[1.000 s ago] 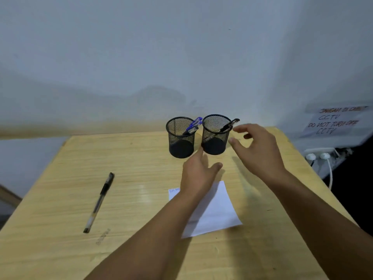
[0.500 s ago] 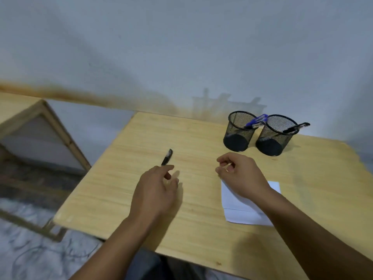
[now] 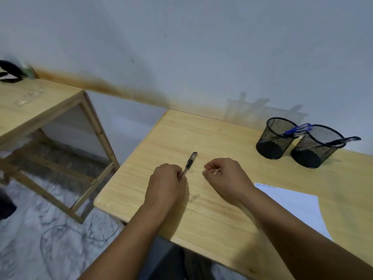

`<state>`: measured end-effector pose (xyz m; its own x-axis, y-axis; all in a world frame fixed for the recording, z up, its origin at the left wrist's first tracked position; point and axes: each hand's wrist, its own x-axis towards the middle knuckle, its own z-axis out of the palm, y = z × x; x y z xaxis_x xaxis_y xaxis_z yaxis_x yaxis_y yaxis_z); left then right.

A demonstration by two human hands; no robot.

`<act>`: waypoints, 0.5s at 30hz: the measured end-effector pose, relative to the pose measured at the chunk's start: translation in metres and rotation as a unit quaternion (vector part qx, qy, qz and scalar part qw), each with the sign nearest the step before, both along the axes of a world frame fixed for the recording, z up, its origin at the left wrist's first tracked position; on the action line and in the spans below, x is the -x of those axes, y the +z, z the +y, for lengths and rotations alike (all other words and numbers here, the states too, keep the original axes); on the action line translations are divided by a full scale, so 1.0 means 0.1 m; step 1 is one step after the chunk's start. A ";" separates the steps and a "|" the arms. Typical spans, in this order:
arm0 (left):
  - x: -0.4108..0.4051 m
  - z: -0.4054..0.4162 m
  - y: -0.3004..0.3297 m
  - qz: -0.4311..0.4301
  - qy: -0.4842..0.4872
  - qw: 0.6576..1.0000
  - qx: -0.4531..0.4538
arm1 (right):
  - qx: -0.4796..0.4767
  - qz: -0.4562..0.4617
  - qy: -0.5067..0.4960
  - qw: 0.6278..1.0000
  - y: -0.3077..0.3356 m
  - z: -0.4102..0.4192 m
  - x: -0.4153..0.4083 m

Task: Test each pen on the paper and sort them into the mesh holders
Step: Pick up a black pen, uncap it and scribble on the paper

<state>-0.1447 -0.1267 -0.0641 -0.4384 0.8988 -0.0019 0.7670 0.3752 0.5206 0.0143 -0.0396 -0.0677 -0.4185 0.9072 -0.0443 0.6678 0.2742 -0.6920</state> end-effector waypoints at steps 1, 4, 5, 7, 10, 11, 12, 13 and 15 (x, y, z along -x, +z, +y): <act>0.00 0.00 0.01 -0.013 0.002 1.000 -0.001 | 0.004 0.004 -0.002 1.000 0.00 -0.01 -0.01; -0.07 -0.03 0.03 -0.111 0.009 0.993 -0.037 | 0.041 0.038 -0.025 0.998 0.00 -0.03 -0.06; -0.11 -0.04 0.05 -0.153 0.007 0.987 -0.053 | 0.060 0.060 -0.039 0.996 0.00 -0.04 -0.08; -0.23 -0.06 0.06 -0.224 -0.010 0.971 -0.080 | 0.107 0.121 -0.063 0.985 -0.01 -0.06 -0.15; -0.46 -0.07 0.07 -0.286 -0.042 0.950 -0.113 | 0.158 0.229 -0.087 0.957 0.03 -0.12 -0.30; -0.55 -0.07 0.08 -0.302 -0.047 0.944 -0.125 | 0.164 0.251 -0.098 0.949 0.06 -0.15 -0.36; -0.63 -0.08 0.09 -0.316 -0.050 0.938 -0.136 | 0.169 0.269 -0.110 0.942 0.08 -0.17 -0.41; -0.72 -0.08 0.09 -0.327 -0.059 0.932 -0.143 | 0.170 0.285 -0.125 0.935 0.10 -0.20 -0.49; -0.89 -0.05 0.09 -0.342 -0.088 0.925 -0.143 | 0.159 0.309 -0.150 0.926 0.15 -0.23 -0.66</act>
<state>-0.0552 -0.1318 -0.0554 -0.2697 0.9626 0.0247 0.2581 0.0475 0.9649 0.0800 -0.0627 -0.0532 -0.1852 0.9686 -0.1657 0.1309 -0.1428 -0.9811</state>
